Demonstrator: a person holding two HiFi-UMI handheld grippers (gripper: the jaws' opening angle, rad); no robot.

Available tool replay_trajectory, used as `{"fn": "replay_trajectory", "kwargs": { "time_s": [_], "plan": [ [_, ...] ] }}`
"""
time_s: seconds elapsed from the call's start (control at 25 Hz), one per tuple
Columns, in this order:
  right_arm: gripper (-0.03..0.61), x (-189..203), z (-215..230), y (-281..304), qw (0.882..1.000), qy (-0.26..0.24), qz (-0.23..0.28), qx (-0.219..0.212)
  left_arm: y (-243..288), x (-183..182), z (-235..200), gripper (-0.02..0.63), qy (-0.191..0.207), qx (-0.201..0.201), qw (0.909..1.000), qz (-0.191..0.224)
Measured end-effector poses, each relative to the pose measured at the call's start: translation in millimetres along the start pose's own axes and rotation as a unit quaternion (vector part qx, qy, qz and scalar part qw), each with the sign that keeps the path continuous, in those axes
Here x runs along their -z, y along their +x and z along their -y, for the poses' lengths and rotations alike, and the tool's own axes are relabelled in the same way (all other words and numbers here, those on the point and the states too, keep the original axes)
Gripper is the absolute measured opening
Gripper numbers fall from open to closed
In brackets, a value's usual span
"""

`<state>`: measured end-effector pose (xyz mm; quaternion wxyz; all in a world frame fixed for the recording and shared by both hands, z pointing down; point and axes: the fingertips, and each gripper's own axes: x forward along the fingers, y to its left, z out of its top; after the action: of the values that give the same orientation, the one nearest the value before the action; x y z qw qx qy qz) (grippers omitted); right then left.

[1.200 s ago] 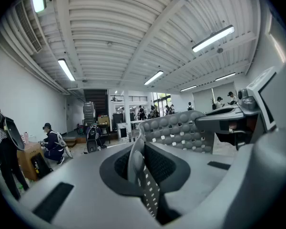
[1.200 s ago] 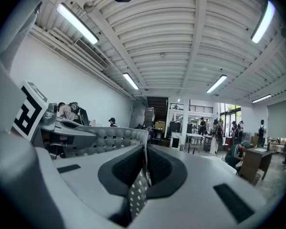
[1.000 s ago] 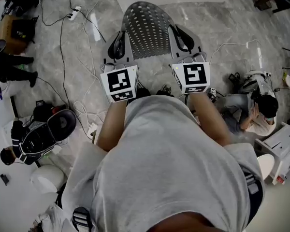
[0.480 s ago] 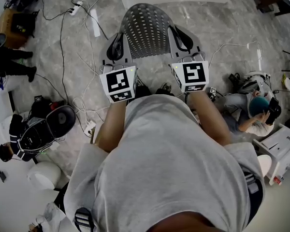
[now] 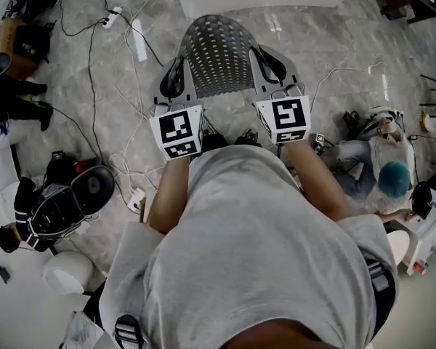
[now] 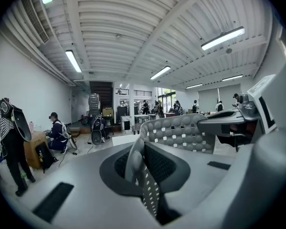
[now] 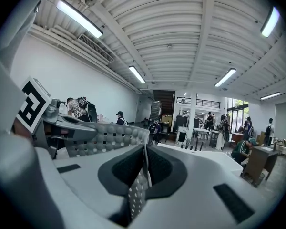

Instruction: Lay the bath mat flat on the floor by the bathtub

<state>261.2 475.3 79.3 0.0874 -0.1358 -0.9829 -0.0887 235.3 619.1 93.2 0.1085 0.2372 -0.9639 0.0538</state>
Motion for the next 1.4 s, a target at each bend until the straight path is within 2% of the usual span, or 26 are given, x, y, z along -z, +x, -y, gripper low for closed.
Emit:
{"fn": "replay_trajectory", "kwargs": {
  "time_s": [0.4,0.8,1.2,1.4],
  "plan": [
    [0.020,-1,-35,22,1.000,-0.001,-0.010,0.013,3,12,-38,0.028,-0.003,0.033,0.9995,-0.002],
    [0.020,13,-43,35,0.998,0.027,-0.024,0.045,17,25,-60,0.028,0.000,0.062,0.9979,-0.017],
    [0.020,32,-21,65,0.998,0.036,-0.043,0.036,58,38,-60,0.028,-0.006,0.065,0.9966,-0.049],
    [0.020,44,6,87,0.997,0.042,-0.055,0.032,93,40,-55,0.028,-0.006,0.068,0.9955,-0.065]
  ]
}}
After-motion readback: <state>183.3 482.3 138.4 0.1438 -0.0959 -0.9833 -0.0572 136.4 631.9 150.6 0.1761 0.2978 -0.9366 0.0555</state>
